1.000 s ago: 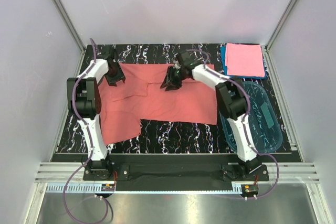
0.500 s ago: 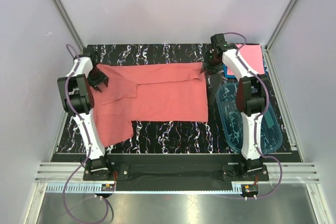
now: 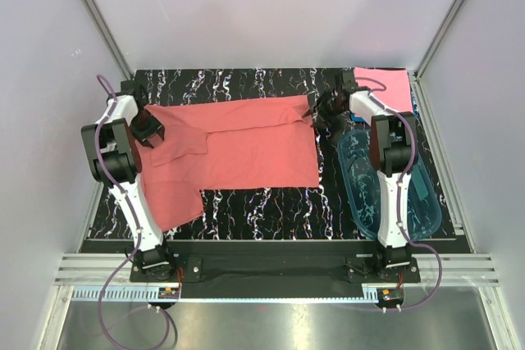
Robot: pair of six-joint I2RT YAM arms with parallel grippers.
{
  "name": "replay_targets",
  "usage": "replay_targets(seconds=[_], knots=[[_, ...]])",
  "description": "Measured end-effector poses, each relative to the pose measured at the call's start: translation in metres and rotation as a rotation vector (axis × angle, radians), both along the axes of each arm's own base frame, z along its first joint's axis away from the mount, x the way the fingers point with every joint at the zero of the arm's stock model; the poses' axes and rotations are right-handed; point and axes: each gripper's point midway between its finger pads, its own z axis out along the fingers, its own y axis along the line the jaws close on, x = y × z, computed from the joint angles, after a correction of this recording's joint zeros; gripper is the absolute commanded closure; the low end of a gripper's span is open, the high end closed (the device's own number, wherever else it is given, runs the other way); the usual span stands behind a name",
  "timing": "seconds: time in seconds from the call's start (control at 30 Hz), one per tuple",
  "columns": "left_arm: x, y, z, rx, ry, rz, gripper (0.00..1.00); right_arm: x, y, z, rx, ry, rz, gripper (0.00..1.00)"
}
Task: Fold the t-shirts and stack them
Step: Fold the tshirt
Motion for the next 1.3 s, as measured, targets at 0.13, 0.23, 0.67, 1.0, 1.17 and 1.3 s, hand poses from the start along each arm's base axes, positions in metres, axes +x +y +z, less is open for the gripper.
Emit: replay_targets(seconds=[0.13, 0.23, 0.67, 1.0, 1.17, 1.3], knots=[[-0.002, -0.005, 0.001, -0.02, -0.016, -0.007, 0.5, -0.007, 0.009, -0.007, 0.084, 0.053, -0.123, 0.43], [-0.003, -0.008, 0.001, -0.026, -0.021, -0.012, 0.5, 0.002, 0.013, -0.001, 0.111, 0.04, -0.211, 0.42], [-0.004, -0.01, 0.001, -0.031, -0.03, -0.015, 0.5, 0.007, 0.018, 0.003, 0.154, 0.033, -0.406, 0.44], [-0.004, -0.01, 0.001, -0.031, -0.03, -0.015, 0.5, 0.013, 0.021, 0.002, 0.194, 0.034, -0.489, 0.52], [-0.004, -0.01, 0.001, -0.03, -0.029, -0.016, 0.5, 0.015, 0.017, -0.003, 0.188, 0.029, -0.53, 0.57], [-0.004, -0.01, 0.001, -0.03, -0.029, -0.016, 0.49, 0.009, 0.013, -0.013, 0.179, 0.057, -0.56, 0.75]])
